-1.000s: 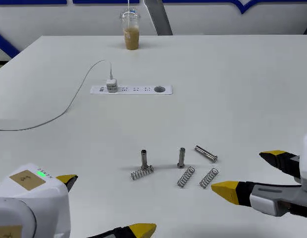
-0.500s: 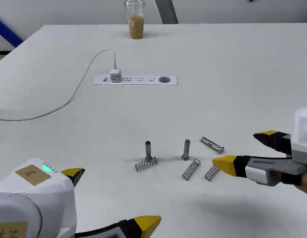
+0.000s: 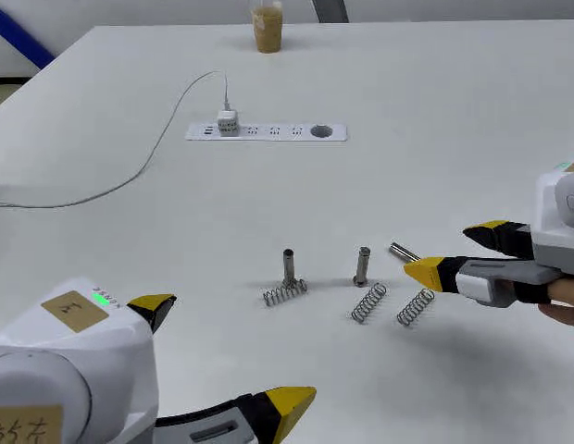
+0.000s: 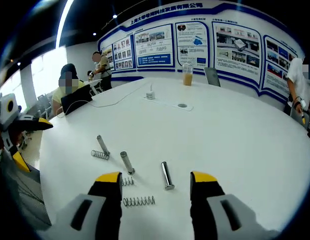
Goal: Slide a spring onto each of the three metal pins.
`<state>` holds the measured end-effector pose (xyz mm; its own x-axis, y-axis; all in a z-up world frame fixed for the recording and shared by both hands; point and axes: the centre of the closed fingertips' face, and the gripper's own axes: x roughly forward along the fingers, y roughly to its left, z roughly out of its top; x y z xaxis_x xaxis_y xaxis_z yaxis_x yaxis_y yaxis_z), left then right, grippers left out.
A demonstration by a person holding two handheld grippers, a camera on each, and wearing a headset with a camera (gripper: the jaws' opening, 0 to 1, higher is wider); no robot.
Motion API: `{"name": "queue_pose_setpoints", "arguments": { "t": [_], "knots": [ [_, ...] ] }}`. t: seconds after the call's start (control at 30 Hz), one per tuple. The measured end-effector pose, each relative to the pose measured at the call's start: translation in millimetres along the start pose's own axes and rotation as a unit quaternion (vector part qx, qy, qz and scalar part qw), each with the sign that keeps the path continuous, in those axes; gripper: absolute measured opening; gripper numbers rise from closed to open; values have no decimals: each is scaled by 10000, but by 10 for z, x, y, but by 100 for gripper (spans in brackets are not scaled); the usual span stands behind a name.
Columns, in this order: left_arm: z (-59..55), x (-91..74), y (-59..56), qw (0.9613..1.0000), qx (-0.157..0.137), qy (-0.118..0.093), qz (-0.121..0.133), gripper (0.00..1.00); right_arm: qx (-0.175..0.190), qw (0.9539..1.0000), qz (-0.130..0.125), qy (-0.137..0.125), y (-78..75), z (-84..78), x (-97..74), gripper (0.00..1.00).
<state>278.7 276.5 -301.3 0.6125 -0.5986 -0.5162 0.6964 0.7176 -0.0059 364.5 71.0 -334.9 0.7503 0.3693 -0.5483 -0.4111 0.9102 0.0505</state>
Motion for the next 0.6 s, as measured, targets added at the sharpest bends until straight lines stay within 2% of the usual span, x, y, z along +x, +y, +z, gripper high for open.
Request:
{"name": "queue_pose_setpoints", "arguments": {
  "t": [0.33,0.6],
  "knots": [
    [-3,42,-18,10000,16,-12,-47,90,27,9999,86,146,-82,-75,209,44],
    [-64,72,2,10000,7,25,-50,88,33,9996,131,242,-158,-120,378,38]
  ]
}}
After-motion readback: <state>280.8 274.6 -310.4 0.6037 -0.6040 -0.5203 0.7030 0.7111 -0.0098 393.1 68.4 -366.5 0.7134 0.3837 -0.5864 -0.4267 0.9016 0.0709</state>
